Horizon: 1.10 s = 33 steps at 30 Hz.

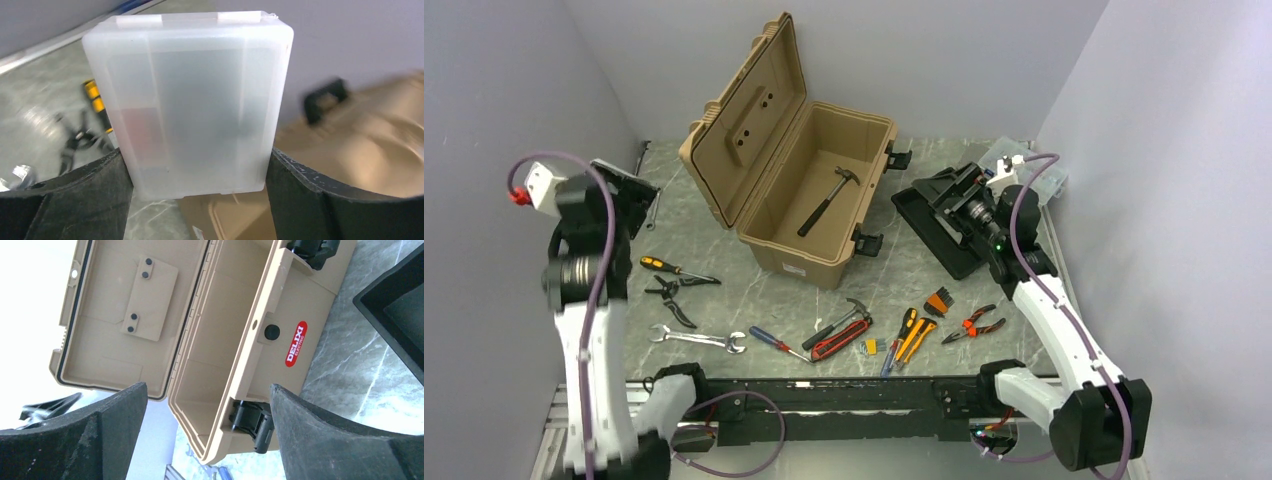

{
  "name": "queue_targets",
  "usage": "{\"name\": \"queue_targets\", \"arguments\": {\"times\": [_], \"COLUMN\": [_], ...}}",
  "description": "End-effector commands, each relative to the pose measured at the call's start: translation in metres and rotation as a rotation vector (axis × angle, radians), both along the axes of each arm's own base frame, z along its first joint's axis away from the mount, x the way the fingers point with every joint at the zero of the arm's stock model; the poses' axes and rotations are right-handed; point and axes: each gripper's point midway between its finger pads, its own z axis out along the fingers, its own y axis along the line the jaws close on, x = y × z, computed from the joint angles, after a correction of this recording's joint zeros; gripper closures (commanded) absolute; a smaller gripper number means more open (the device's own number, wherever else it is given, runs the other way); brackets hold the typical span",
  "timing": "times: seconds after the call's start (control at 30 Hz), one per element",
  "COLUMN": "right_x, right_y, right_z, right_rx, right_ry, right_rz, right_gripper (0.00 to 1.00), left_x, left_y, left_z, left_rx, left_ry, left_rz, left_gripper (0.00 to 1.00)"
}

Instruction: Pack the tool kit

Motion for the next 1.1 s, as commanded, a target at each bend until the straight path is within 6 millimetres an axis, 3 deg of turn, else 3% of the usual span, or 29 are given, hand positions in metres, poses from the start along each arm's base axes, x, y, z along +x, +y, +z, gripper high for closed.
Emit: {"name": "queue_targets", "arguments": {"times": [0.0,0.1,0.27,0.4,0.6,0.8,0.9,1.07], "right_x": [-0.009,-0.012,-0.015,-0.017,-0.017,-0.017,-0.017,-0.019], "right_y": [-0.008,-0.009,-0.009,-0.010,-0.010,-0.012,-0.012,-0.013], "right_z": [0.009,0.009,0.005,0.007,0.007,0.004,0.000,-0.001], "right_rx": [-0.022,-0.023,-0.008,-0.004,-0.008,-0.022,-0.026,-0.039], "right_ry": [-0.039,-0.040,-0.027,-0.032,-0.027,-0.021,-0.011,-0.007], "right_rz": [-0.028,-0.035,-0.036,-0.042,-0.045,-0.051,-0.049,-0.052], "right_gripper": [0.07,0.07,0.07,0.08,0.08,0.08,0.08,0.08], "left_x": [0.003,-0.004,-0.010,-0.012,0.001,0.002,0.017,0.054], "left_y": [-0.059,-0.119,-0.178,-0.196,-0.216,-0.267,-0.283,-0.289], "left_z": [0.098,0.114,0.106,0.096,0.058,0.037,0.013,-0.028], "left_rx": [0.333,0.383,0.423,0.507,0.548,0.594,0.627,0.667], "left_ry": [-0.423,-0.521,-0.519,-0.544,-0.396,-0.385,-0.289,-0.102], "left_rz": [-0.476,-0.810,-1.134,-1.183,-1.206,-1.376,-1.433,-1.423], "left_gripper": [1.00,1.00,1.00,1.00,1.00,1.00,1.00,1.00]}}
